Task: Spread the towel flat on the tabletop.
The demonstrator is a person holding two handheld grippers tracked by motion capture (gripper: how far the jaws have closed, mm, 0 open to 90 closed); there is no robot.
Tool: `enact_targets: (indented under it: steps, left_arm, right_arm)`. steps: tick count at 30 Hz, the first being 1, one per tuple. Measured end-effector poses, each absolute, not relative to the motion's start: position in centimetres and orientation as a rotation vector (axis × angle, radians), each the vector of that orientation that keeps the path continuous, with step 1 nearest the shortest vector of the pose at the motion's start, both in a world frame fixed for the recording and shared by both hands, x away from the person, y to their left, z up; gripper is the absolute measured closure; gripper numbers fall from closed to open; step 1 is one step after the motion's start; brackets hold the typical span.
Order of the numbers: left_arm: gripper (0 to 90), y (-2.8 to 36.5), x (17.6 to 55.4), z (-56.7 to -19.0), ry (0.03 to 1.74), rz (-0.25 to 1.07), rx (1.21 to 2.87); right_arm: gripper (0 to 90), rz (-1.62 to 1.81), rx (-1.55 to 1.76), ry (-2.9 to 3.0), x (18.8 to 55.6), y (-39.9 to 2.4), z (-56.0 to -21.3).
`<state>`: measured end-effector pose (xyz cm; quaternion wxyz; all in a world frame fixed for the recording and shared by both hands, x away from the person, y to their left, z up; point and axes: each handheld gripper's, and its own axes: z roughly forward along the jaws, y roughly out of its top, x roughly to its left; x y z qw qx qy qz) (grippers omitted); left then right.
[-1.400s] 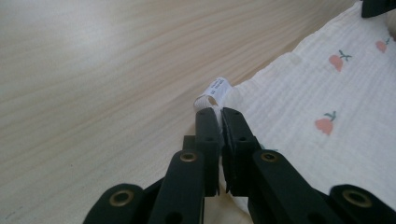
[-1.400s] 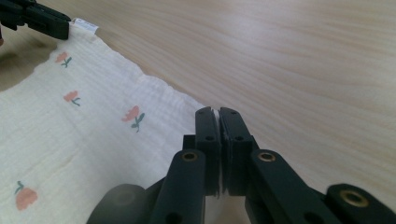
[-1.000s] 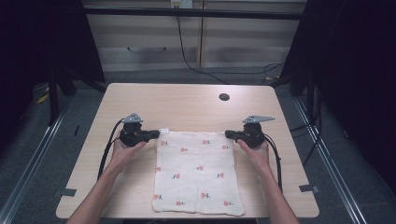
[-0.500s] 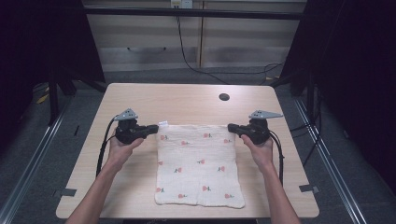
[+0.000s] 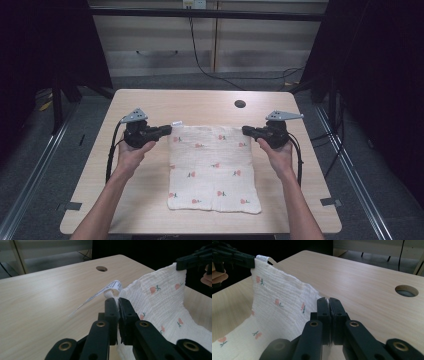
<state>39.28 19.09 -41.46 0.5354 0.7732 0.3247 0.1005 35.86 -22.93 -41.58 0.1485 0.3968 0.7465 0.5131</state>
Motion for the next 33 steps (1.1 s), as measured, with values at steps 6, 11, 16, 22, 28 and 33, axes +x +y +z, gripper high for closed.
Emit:
enact_targets:
  steps: [6,11,16,22,28,33]
  left_arm:
    - [86.2,19.8,40.1,-39.1,0.77,0.28,1.825]
    - [86.2,20.1,40.2,-37.8,0.756,0.317,1.818]
    - [86.2,20.6,39.6,-38.7,0.751,0.316,1.843]
    - [86.2,21.1,38.4,-41.3,0.776,0.271,1.846]
    - [86.2,21.3,37.7,-43.2,0.795,0.249,1.875]
    - [86.2,21.8,36.9,-42.9,0.779,0.247,1.871]
  right_arm:
    - [87.8,1.485,1.122,2.133,36.6,-22.4,-40.4]
    - [87.8,1.484,1.119,2.118,37.1,-22.2,-39.9]
    - [87.8,1.493,1.117,2.119,36.5,-22.6,-40.0]
    - [87.8,1.504,1.097,2.151,35.1,-22.9,-40.7]
    - [87.8,1.469,1.11,2.202,34.4,-22.9,-42.2]
    - [87.7,1.492,1.094,2.226,32.7,-22.8,-42.8]
